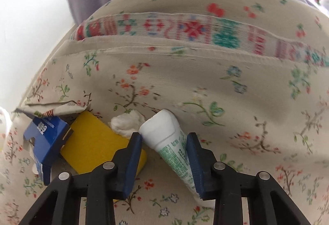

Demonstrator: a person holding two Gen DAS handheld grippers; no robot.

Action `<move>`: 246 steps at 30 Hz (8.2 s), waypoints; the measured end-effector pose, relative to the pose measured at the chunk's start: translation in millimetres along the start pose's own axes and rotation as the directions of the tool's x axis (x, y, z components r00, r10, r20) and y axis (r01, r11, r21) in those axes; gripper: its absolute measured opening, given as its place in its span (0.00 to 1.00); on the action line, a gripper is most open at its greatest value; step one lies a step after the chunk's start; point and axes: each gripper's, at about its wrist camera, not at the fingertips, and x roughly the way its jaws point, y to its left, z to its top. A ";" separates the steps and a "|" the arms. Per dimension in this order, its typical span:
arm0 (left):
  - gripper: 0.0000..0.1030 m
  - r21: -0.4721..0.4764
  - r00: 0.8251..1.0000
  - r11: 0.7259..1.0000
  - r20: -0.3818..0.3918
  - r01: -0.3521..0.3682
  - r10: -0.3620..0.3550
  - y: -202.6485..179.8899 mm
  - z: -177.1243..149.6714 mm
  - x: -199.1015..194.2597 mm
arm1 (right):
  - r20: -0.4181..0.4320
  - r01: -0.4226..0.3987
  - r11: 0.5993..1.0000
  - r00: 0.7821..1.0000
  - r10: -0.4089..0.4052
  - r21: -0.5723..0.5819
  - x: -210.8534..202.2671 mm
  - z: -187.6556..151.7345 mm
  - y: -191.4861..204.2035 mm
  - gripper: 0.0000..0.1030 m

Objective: Collect trash
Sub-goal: 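Grasp the white AD bottle with the right tool while the left tool holds the tissue, then carry the tissue and bottle to the wastebasket and open both tools, then move the right tool to the yellow sponge and grasp it, then grasp the torn white paper scrap with the left tool while the right tool holds the sponge, then carry the sponge and paper scrap to the wastebasket and open both tools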

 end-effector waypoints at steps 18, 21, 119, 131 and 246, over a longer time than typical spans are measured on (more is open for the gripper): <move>0.32 -0.036 0.997 0.998 0.064 -0.050 0.052 27.8 -5.2 -25.6 | 0.091 -0.124 0.991 0.989 0.120 0.044 -92.5 -16.7 -15.1 0.20; 0.32 -0.049 0.995 0.997 0.071 -0.063 0.067 37.0 -6.0 -28.5 | 0.110 -0.147 0.989 0.983 0.144 0.020 -105.8 -17.5 -4.1 0.20; 0.98 -0.150 0.972 0.961 0.013 -0.232 0.236 106.1 -28.0 -23.4 | 0.037 -0.198 0.977 0.980 0.196 0.079 -58.0 -34.8 63.4 0.87; 0.98 -0.139 0.981 0.971 -0.027 -0.193 0.191 76.9 -11.4 10.2 | -0.030 -0.125 0.966 0.990 0.135 0.226 -24.7 -30.0 12.8 0.87; 0.14 -0.135 0.981 0.985 0.145 -0.107 0.127 114.4 -8.3 -27.2 | 0.049 -0.306 0.945 0.952 0.303 0.115 -71.8 -29.8 85.4 0.22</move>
